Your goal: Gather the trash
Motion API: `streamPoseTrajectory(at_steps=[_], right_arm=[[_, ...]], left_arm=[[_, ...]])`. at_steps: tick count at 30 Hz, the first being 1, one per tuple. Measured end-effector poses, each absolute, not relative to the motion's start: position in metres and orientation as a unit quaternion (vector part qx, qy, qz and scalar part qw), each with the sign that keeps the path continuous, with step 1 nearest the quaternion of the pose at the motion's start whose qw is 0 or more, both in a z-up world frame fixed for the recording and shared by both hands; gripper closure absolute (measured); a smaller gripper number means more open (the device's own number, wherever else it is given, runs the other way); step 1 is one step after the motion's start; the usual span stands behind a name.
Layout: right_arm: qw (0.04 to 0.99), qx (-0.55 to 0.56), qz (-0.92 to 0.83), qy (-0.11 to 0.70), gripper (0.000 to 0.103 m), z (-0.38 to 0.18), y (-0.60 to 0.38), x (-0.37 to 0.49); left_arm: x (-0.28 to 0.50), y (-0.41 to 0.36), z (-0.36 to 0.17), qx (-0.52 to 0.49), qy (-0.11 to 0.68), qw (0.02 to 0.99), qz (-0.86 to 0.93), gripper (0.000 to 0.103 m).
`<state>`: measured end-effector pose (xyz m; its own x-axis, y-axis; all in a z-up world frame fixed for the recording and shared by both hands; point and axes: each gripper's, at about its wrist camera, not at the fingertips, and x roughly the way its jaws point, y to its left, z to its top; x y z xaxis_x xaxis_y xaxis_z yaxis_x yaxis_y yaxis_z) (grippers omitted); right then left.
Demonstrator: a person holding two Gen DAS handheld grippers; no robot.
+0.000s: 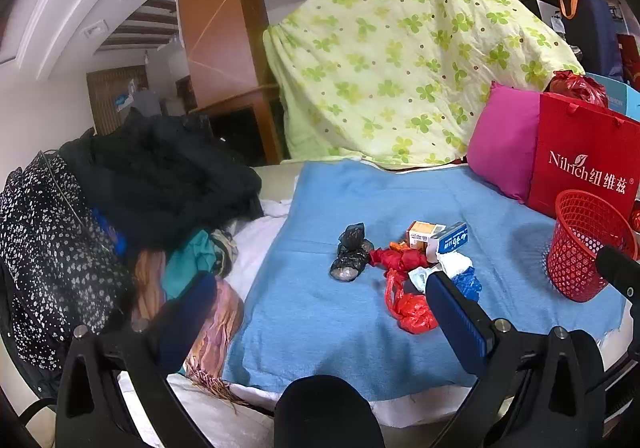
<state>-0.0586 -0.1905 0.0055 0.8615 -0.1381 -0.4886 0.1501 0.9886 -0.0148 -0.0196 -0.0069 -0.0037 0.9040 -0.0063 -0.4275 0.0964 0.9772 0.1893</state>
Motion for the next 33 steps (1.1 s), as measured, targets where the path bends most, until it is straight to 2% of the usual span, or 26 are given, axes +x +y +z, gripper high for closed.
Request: streamPoseTrajectory(at_steps=[33], right_arm=[[0.959, 0.02, -0.064, 0.275, 0.0, -0.006, -0.194, -0.054]], left_arm=[[-0.012, -0.004, -0.019, 0.104, 0.238, 0.965, -0.025, 0.0]])
